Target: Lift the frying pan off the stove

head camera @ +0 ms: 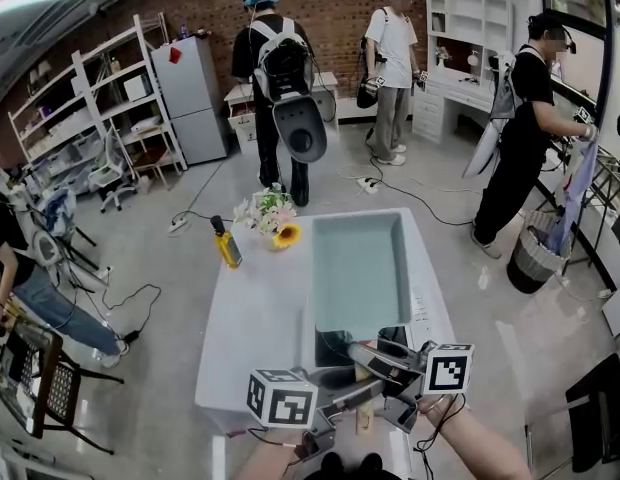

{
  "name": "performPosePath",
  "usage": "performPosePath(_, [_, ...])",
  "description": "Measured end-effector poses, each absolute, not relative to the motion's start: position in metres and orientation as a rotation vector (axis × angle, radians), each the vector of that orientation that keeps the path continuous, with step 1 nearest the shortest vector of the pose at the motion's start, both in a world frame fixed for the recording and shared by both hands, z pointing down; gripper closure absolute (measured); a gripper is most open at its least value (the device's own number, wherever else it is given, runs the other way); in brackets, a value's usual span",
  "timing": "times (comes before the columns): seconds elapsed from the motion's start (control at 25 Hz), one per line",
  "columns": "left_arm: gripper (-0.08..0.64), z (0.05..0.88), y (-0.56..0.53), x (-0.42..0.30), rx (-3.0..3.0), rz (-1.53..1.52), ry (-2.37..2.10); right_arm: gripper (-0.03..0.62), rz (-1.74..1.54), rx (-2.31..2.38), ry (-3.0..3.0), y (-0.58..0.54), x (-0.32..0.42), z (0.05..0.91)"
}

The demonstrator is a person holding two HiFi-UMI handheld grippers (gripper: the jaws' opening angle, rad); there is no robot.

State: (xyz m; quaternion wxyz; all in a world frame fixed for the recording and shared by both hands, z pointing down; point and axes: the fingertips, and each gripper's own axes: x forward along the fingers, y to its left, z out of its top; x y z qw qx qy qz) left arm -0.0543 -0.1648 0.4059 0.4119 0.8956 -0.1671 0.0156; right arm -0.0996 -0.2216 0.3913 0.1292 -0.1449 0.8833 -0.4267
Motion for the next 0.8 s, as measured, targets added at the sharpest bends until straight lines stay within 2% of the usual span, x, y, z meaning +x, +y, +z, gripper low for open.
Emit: performPosePath(0.8, [0.4,0.375,-0.15,-0.047,2.369,0.045,-0.413,0.389,-1.109,-0.421,2.605,-0.206,-0.091,0.356])
